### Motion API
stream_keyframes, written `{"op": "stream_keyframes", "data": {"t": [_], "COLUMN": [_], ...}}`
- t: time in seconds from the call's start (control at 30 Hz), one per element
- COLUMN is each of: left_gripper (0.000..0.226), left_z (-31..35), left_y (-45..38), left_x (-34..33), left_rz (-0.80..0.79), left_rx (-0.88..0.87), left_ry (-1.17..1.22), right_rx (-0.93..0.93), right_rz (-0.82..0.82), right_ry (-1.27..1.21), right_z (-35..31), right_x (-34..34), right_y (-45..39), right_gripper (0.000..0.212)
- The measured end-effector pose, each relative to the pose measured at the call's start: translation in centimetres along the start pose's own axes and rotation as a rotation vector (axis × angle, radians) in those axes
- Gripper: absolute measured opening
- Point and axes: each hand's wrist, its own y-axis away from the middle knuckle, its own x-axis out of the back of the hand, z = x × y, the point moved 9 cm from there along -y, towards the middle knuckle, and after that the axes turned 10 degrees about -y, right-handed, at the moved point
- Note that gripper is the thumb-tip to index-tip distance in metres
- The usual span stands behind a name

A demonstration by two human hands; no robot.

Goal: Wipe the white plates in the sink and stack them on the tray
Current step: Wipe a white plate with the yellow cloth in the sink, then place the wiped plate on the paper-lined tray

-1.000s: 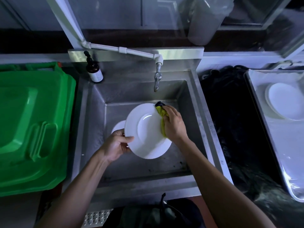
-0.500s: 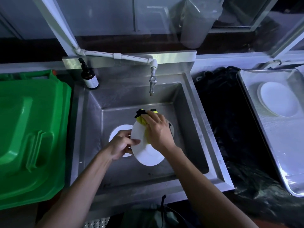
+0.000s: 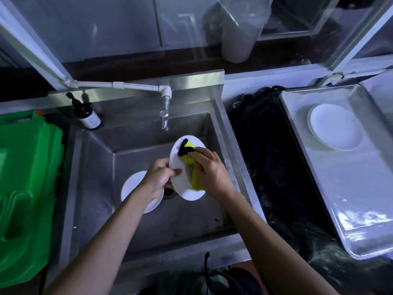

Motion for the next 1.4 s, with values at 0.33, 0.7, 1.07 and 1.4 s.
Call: {"op": "stream_keyframes", "data": {"t": [0.33,0.7,1.07,1.4], "left_gripper": [0.011,0.031,0.069,0.063], "left_z": [13.1,25.1,26.8,23.0], "left_y": [-2.0,-1.0,-3.7,-7.7], "left_x": [-9.6,-27.9,-46.3,-52.6], "left_rz": [0.143,0.246,0.019,0.011], "left_rx": [-0.296,-0.81,-1.107,-1.078], "left_ry": [-0.508,-1.232,-1.46,-1.565], "right_rx": [-0.152,-0.272,-0.301,-0.488], "right_rz": [0.146,0.419,0.615,0.657], "right_ry": [0.022,-0.035,-0.15,-0.139], "right_z": [9.3,17.4,22.7,28.2], "right_x": [13.6,27.8,36.6,37.7], "right_y": [2.2,8.6,15.3,19.1], "right_gripper": [0.046,0.046,0.051,0.049]}}
